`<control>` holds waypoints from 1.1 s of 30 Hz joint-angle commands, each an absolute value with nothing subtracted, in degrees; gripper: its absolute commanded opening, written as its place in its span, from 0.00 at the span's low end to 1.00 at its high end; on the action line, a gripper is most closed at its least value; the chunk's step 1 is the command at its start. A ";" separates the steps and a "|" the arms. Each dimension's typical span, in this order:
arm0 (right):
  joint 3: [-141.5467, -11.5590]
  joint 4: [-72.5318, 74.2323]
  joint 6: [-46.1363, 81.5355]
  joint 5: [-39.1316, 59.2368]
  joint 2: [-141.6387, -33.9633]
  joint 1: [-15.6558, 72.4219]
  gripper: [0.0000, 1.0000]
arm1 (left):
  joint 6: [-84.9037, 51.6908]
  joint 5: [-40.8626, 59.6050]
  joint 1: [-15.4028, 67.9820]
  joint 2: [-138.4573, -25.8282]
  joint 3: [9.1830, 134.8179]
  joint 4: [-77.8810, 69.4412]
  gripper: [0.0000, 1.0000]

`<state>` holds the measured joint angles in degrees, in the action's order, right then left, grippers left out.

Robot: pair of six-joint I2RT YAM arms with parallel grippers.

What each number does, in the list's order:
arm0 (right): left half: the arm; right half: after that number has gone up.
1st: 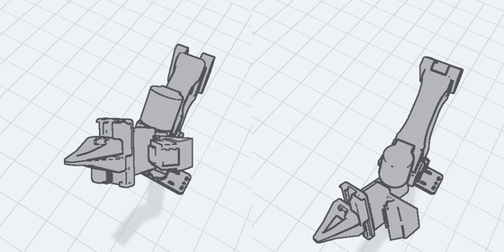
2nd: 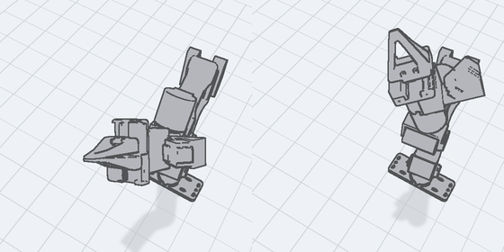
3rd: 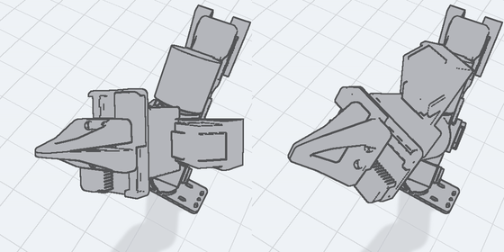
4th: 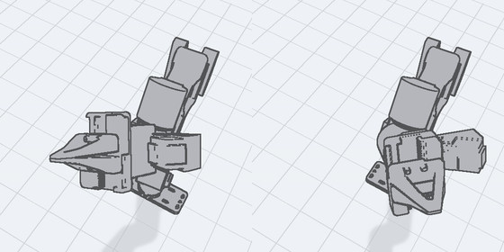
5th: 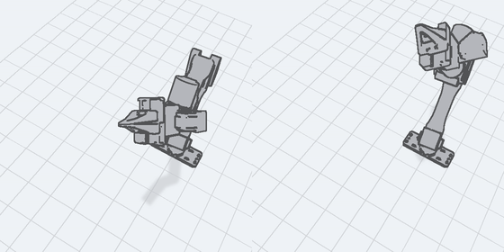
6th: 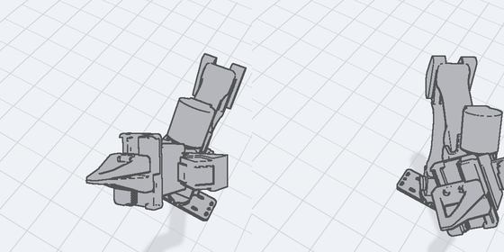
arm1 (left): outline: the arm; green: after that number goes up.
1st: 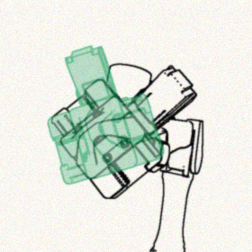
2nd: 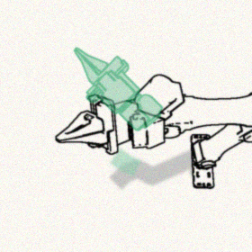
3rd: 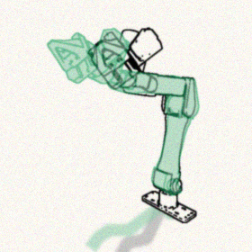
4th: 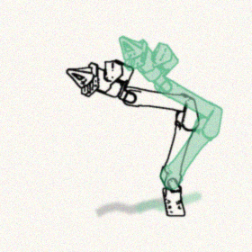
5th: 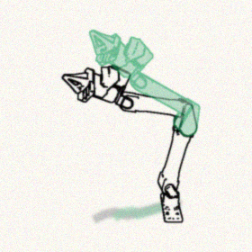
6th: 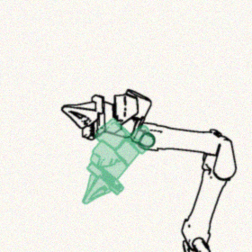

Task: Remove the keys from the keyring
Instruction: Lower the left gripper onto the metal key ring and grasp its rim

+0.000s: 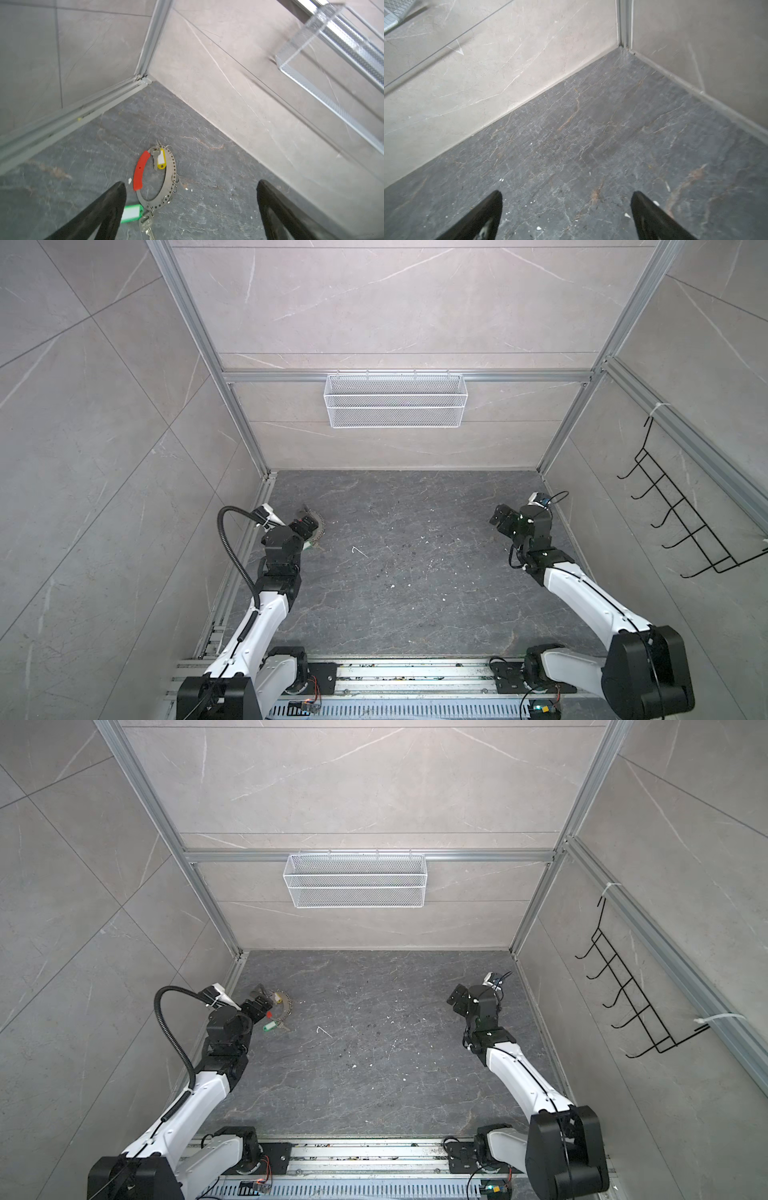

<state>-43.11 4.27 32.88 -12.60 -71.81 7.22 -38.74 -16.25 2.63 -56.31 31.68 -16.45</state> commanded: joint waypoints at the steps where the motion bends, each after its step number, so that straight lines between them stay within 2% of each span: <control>1: -42.22 -0.06 40.54 -1.12 -74.12 7.27 0.99 | -48.81 -19.46 2.20 -55.80 33.94 -8.08 1.00; 5: -42.67 -0.15 37.95 5.96 -74.52 8.04 0.98 | -48.08 -14.67 2.20 -57.49 32.37 -13.35 1.00; 7: -42.91 -0.73 36.13 7.82 -74.79 8.88 0.93 | -45.88 -11.55 2.20 -59.12 33.29 -13.55 0.98; 8: -42.64 -1.13 35.63 7.69 -74.64 9.52 0.93 | -45.21 -11.25 2.20 -60.46 35.69 -8.93 0.95; 10: -41.69 -0.72 35.01 7.82 -74.27 10.49 0.92 | -42.56 -12.53 2.22 -63.75 41.48 2.16 0.83; 12: -41.02 -0.57 34.77 7.64 -74.26 11.36 0.90 | -40.90 -13.95 2.20 -67.23 44.80 7.14 0.73; 16: -41.70 -1.12 33.61 7.54 -76.63 13.81 0.83 | -41.28 -13.07 1.76 -70.80 45.41 6.45 0.69; 20: -43.21 -1.93 32.46 6.46 -79.06 16.27 0.76 | -42.26 -6.66 -1.85 -78.67 49.60 9.02 0.59; 21: -43.34 -1.88 32.30 6.33 -79.27 16.81 0.74 | -42.61 -4.74 -2.91 -81.14 50.78 9.82 0.54; 25: -43.65 -1.67 31.83 6.39 -79.23 17.81 0.72 | -44.01 -0.55 -4.85 -87.18 52.02 6.89 0.49; 28: -43.85 -1.80 31.79 6.49 -78.60 17.97 0.70 | -44.21 0.11 -5.14 -92.04 55.70 7.90 0.40; 33: -43.82 -1.92 31.91 6.65 -78.04 18.10 0.69 | -43.10 -0.24 -6.00 -97.62 61.70 10.21 0.39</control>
<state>-42.37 -0.69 32.77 6.72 -79.11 17.74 -43.55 -1.63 -5.34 -96.62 57.89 9.41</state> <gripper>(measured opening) 0.695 0.392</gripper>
